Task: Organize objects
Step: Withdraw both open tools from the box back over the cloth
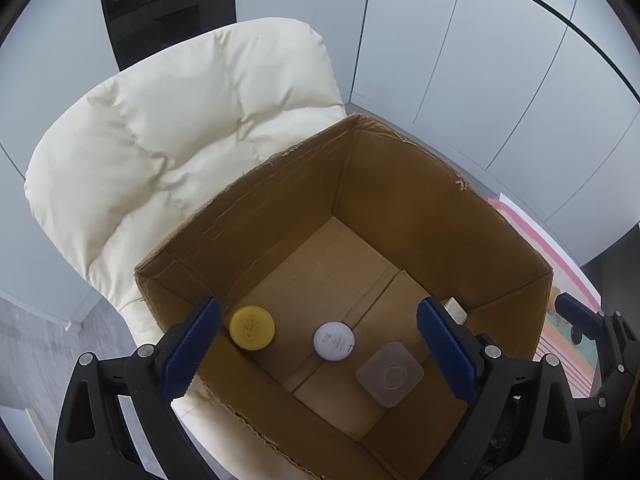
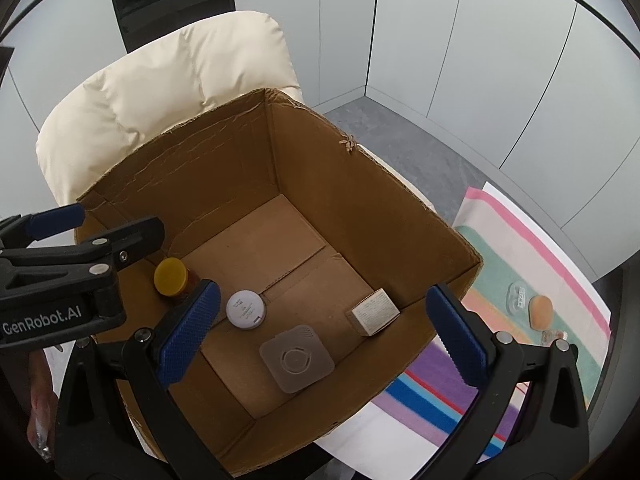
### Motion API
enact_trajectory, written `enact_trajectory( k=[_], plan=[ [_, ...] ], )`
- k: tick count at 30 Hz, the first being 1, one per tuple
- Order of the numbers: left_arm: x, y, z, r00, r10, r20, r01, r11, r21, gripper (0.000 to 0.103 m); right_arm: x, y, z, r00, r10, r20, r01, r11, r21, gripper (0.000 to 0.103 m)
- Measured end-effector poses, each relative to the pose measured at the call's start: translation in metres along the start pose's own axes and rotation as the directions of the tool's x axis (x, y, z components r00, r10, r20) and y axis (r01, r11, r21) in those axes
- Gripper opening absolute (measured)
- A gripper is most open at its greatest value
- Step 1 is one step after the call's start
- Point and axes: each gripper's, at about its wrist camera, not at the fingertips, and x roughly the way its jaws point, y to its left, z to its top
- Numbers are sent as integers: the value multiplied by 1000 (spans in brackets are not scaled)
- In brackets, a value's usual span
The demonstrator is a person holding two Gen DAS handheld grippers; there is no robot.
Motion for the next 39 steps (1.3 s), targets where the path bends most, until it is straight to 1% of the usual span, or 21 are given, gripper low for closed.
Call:
enact_trajectory(
  k=[8, 16, 24, 27, 35, 39],
  plan=[
    [-16, 5, -6, 1000, 9, 7, -9, 1000, -10, 99, -10, -6, -5, 1000, 4, -5, -4, 1000, 24, 103],
    [-42, 3, -29, 1000, 21, 6, -21, 1000, 22, 99, -35, -7, -19, 1000, 9, 1, -9, 999, 53, 103],
    [-76, 12, -57, 999, 35, 15, -36, 998, 54, 99, -59, -2, -47, 1000, 17, -22, -15, 997, 74, 103],
    [-87, 16, -69, 999, 32, 14, -32, 998, 51, 99, -68, 1, -58, 1000, 18, -25, -16, 997, 79, 103],
    [-106, 23, -108, 1000, 15, -7, -14, 1000, 27, 99, -87, 2, -92, 999, 22, -46, -17, 995, 101, 103],
    [-111, 25, -128, 999, 31, -21, -30, 999, 33, 99, -99, 4, -112, 998, 23, -54, -17, 994, 105, 103]
  ],
)
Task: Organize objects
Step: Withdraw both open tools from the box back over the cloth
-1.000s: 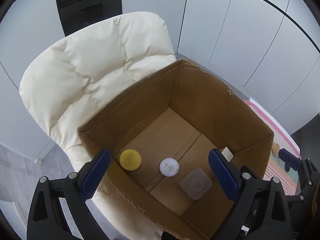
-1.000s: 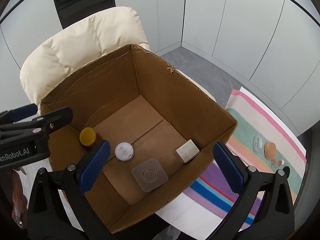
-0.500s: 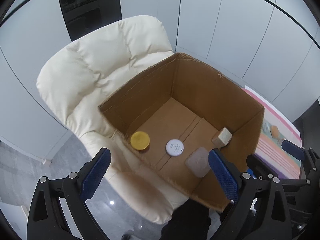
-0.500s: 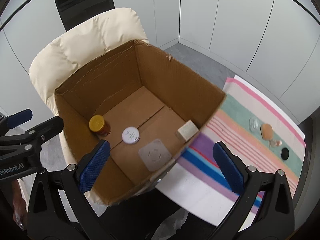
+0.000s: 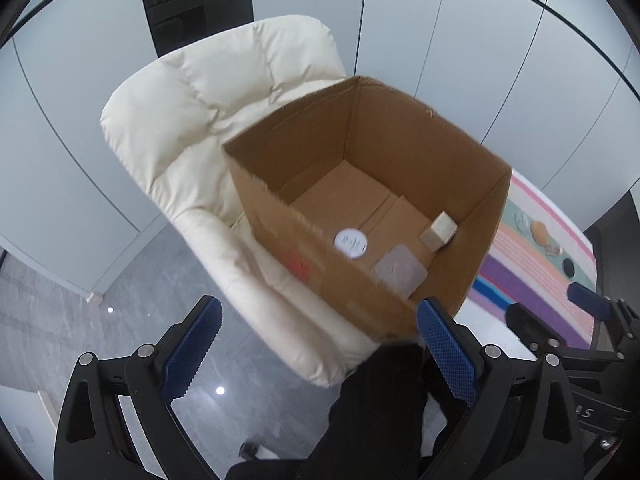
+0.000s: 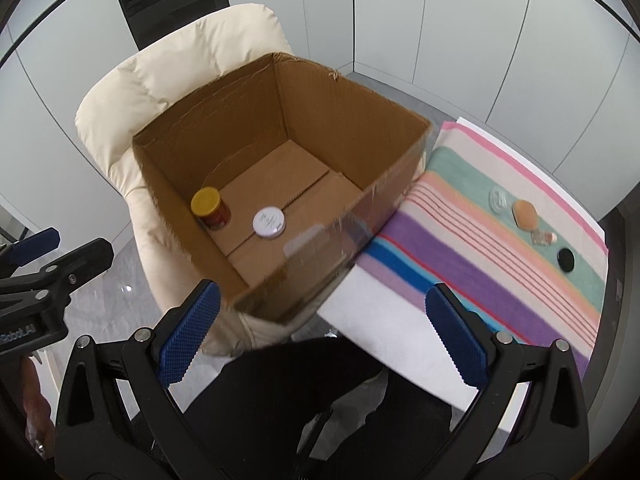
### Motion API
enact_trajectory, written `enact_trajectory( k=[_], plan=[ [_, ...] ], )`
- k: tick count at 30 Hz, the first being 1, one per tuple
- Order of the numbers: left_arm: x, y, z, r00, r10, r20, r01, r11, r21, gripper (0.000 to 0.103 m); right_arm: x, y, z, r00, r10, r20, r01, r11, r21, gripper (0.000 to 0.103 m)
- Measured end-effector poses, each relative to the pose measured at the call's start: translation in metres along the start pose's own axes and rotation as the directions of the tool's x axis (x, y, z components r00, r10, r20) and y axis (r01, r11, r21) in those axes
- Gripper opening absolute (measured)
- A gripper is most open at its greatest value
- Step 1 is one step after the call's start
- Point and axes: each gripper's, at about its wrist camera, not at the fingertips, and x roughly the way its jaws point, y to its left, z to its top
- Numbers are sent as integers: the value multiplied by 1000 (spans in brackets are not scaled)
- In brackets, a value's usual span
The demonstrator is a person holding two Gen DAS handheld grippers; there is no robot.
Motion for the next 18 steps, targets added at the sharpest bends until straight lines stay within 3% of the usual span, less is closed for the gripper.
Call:
enact_trajectory(
  k=[6, 11, 18],
  plan=[
    [-3, -3, -29, 999, -35, -30, 35, 999, -2, 99, -13, -4, -32, 1000, 21, -22, -20, 999, 26, 103],
    [-8, -11, -44, 999, -19, -30, 20, 999, 29, 99, -17, -10, -53, 999, 6, -41, -4, 999, 51, 103],
    [-17, -19, -47, 1000, -24, -13, 24, 998, 49, 99, -23, -19, -71, 999, 13, -52, -9, 996, 88, 103]
  ],
)
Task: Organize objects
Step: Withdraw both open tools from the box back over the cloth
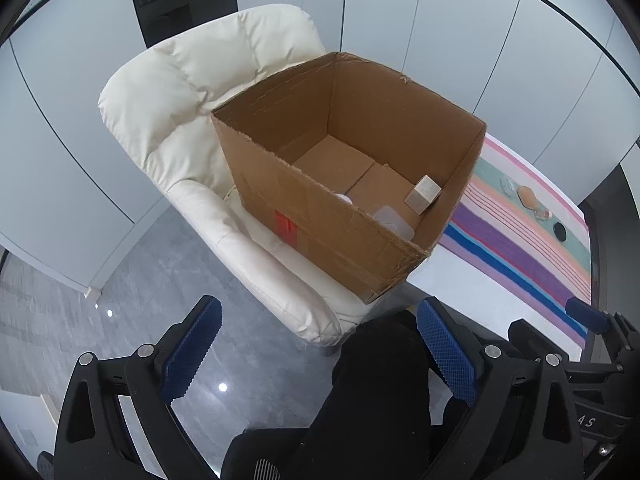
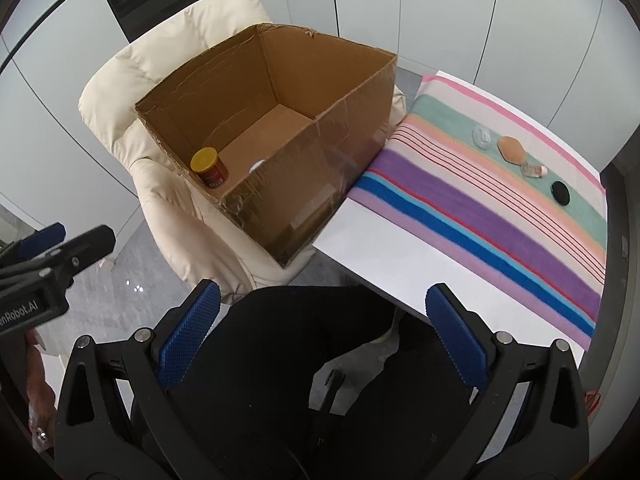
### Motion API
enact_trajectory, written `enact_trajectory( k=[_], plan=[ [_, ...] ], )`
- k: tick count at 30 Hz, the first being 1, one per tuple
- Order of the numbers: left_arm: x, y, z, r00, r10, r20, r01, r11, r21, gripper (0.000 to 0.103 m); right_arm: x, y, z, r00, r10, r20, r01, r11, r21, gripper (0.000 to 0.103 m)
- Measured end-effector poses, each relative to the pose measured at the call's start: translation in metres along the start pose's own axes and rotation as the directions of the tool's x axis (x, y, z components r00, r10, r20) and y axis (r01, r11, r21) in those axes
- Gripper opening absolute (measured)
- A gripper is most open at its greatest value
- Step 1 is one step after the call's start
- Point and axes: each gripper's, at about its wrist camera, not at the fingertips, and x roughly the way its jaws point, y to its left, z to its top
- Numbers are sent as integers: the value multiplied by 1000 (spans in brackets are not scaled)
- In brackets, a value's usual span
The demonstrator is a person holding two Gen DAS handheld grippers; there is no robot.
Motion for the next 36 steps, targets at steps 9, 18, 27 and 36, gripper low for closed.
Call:
enact_trajectory(
  k=[9, 18, 27, 36],
  plan=[
    [-3, -31, 4, 1000, -23, 7, 23, 998, 57, 99, -16, -24, -6, 999, -23, 38, 20, 998, 58, 103],
    [2, -85, -5, 997, -75, -19, 77, 985, 156, 99, -33, -75, -23, 995, -81, 51, 72, 985, 159, 103],
    [7, -144, -10, 992, -115, -50, 124, 959, 256, 99, -52, -134, -49, 988, -147, 51, 127, 952, 279, 103],
    [13, -198, -13, 985, -155, -77, 172, 929, 329, 99, -64, -195, -77, 977, -211, 29, 182, 897, 403, 103]
  ],
)
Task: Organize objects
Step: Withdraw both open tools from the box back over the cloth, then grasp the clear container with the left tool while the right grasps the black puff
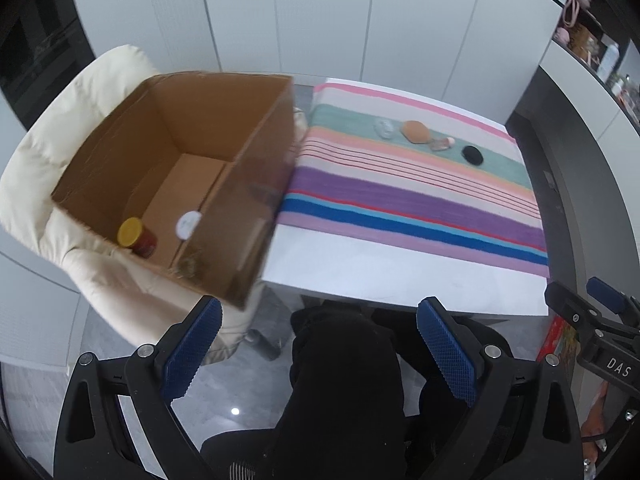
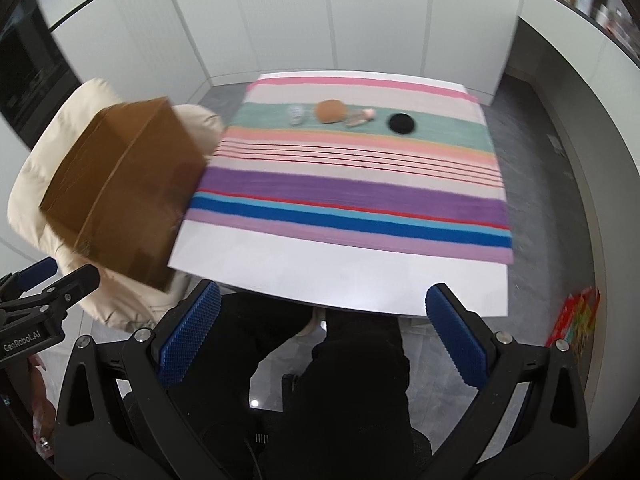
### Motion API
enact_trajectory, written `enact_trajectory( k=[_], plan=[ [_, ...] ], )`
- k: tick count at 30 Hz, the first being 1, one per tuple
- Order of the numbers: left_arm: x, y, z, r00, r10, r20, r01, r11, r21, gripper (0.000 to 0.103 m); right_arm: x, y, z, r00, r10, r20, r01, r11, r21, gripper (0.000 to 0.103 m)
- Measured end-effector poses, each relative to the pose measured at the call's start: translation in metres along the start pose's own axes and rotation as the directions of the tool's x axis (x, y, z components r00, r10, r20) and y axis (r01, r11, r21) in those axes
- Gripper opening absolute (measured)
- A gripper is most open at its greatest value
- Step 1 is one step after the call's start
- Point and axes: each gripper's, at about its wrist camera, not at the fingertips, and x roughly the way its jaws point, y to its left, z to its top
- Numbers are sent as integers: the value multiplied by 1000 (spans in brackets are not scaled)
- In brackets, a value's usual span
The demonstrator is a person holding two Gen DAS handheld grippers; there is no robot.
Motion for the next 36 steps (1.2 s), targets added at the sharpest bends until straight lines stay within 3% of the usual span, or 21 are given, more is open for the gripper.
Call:
enact_trajectory(
  k=[10, 19, 27, 36],
  plan=[
    [30, -33, 33, 999, -36, -33, 36, 999, 8, 99, 28, -49, 5, 999, -30, -43, 33, 997, 75, 103],
    [85, -46, 77, 994, -73, -78, 73, 997, -7, 99, 96, -88, 37, 997, -46, -68, 56, 988, 146, 103],
    [168, -62, 128, 990, -97, -99, 99, 995, 17, 99, 167, -114, 82, 992, -75, -105, 92, 982, 166, 103],
    [283, -62, 194, 966, -177, -187, 160, 981, -107, 99, 250, -132, 136, 993, -61, -100, 79, 979, 186, 103]
  ],
)
